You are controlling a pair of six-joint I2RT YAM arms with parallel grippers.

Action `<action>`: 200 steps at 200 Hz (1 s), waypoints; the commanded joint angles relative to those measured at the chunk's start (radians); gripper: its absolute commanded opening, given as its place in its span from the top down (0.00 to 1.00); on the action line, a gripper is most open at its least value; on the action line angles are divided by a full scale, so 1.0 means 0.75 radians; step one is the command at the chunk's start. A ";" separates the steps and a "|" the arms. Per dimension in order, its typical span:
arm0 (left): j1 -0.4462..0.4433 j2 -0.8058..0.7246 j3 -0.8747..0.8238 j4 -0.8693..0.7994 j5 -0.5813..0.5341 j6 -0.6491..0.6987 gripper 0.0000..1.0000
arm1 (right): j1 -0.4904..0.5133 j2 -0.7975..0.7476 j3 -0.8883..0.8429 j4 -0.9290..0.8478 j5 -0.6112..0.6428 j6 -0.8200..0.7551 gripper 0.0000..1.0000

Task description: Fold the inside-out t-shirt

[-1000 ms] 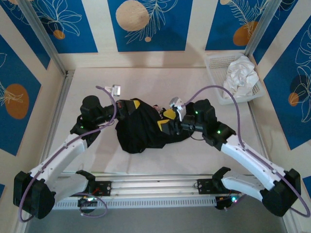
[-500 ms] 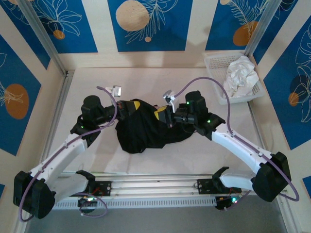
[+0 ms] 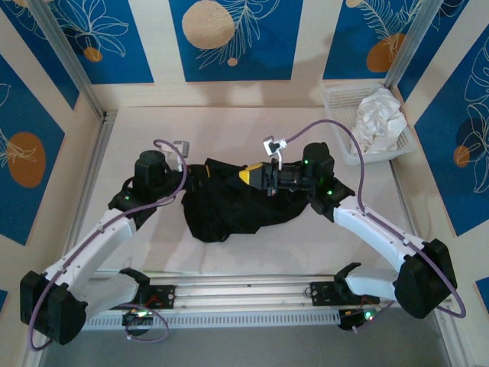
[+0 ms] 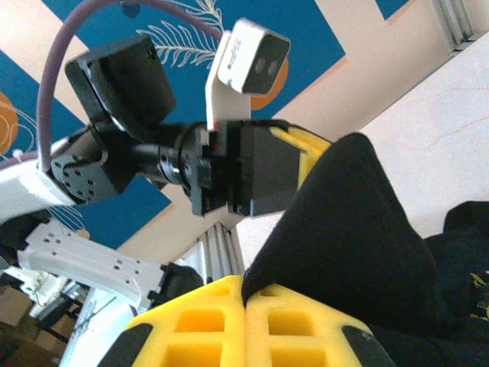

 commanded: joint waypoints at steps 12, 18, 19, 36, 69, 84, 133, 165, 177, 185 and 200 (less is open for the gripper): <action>-0.098 -0.127 0.051 -0.162 -0.177 0.154 0.59 | -0.018 0.031 -0.008 0.099 -0.015 0.100 1.00; -0.123 -0.144 0.051 -0.154 -0.175 0.176 0.57 | -0.021 0.036 -0.006 0.100 -0.019 0.104 1.00; -0.127 -0.146 0.050 -0.151 -0.172 0.180 0.57 | -0.022 0.038 -0.005 0.102 -0.020 0.105 1.00; -0.187 -0.176 0.046 -0.076 -0.064 0.221 0.54 | -0.028 0.044 -0.003 0.093 -0.025 0.101 1.00; -0.253 -0.105 0.085 0.038 0.209 0.231 0.54 | -0.044 0.038 -0.005 0.070 -0.016 0.090 1.00; -0.260 -0.057 0.113 0.044 0.246 0.241 0.54 | -0.045 0.033 -0.005 0.062 -0.022 0.087 1.00; -0.258 0.049 0.170 0.052 0.159 0.281 0.55 | -0.049 0.011 -0.014 0.039 -0.028 0.072 1.00; -0.259 0.091 0.181 0.086 0.207 0.260 0.70 | -0.053 -0.004 -0.019 0.019 -0.021 0.061 1.00; -0.259 0.087 0.178 0.108 0.234 0.243 0.85 | -0.056 -0.004 -0.015 -0.004 -0.007 0.057 1.00; -0.259 0.079 0.179 0.112 0.247 0.235 0.95 | -0.059 -0.004 -0.004 -0.037 0.013 0.052 1.00; -0.261 0.052 0.191 0.116 0.263 0.206 1.00 | -0.060 -0.001 0.060 -0.241 0.155 0.021 1.00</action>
